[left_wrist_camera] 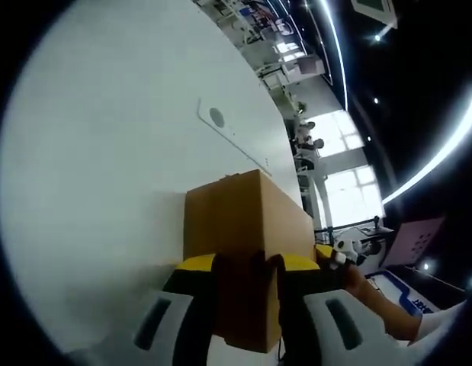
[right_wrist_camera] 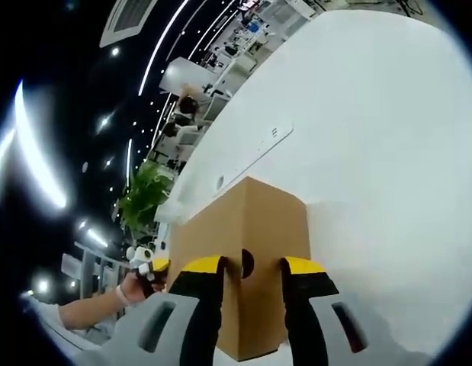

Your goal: Operate the shoe box by opening the lid, removing the specified soft item, and placing it in the target area until the item is outside and the box remains undamaged.

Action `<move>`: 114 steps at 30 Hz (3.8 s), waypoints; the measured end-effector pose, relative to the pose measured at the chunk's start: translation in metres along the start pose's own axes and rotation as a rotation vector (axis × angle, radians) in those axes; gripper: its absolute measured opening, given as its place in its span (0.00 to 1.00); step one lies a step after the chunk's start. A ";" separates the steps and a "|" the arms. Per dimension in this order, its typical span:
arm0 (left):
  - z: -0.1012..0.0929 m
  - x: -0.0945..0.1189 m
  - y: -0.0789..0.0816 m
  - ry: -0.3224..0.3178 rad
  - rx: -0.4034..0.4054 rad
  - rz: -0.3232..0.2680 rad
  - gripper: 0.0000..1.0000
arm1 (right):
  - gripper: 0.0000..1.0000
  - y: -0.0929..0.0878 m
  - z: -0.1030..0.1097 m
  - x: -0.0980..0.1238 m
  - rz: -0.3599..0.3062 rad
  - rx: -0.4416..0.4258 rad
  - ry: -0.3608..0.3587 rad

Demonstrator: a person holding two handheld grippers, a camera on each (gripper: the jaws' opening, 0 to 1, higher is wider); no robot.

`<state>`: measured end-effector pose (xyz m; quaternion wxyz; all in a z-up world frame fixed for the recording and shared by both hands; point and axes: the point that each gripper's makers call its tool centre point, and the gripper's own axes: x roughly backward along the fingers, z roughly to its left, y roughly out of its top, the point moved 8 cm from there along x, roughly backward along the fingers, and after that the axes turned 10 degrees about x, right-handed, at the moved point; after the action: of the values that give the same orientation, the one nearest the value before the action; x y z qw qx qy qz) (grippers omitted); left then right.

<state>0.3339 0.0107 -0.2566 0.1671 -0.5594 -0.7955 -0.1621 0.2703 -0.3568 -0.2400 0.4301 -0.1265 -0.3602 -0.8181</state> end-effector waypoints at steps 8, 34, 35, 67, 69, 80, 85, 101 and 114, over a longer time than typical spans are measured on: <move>0.000 0.000 -0.001 -0.007 0.002 -0.004 0.30 | 0.29 0.000 0.000 0.000 0.000 -0.001 -0.001; 0.002 0.000 0.002 -0.006 -0.015 0.014 0.30 | 0.29 0.003 0.001 0.000 0.016 0.028 -0.021; 0.002 0.000 0.002 -0.007 -0.016 0.014 0.30 | 0.30 0.003 0.000 0.000 0.014 0.026 -0.023; 0.001 -0.001 0.003 -0.008 -0.011 0.004 0.30 | 0.68 0.007 0.002 0.009 -0.023 0.132 -0.140; 0.001 -0.001 0.003 -0.009 -0.011 0.004 0.30 | 0.68 0.009 0.005 0.010 -0.030 0.181 -0.151; 0.002 0.000 0.004 -0.017 -0.011 0.010 0.30 | 0.71 0.007 0.025 0.025 0.012 0.420 -0.227; 0.002 0.000 0.004 -0.018 -0.013 0.013 0.30 | 0.71 0.010 0.032 0.027 0.007 0.483 -0.235; 0.002 0.000 0.003 -0.022 -0.022 0.018 0.30 | 0.74 0.008 0.080 0.034 0.082 1.125 -0.391; 0.004 0.001 0.002 -0.023 -0.021 0.015 0.30 | 0.77 -0.004 0.093 0.033 0.086 1.437 -0.502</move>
<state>0.3350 0.0140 -0.2590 0.1536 -0.5690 -0.7913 -0.1627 0.2380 -0.3102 -0.1593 0.3433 -0.0119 -0.8859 -0.3117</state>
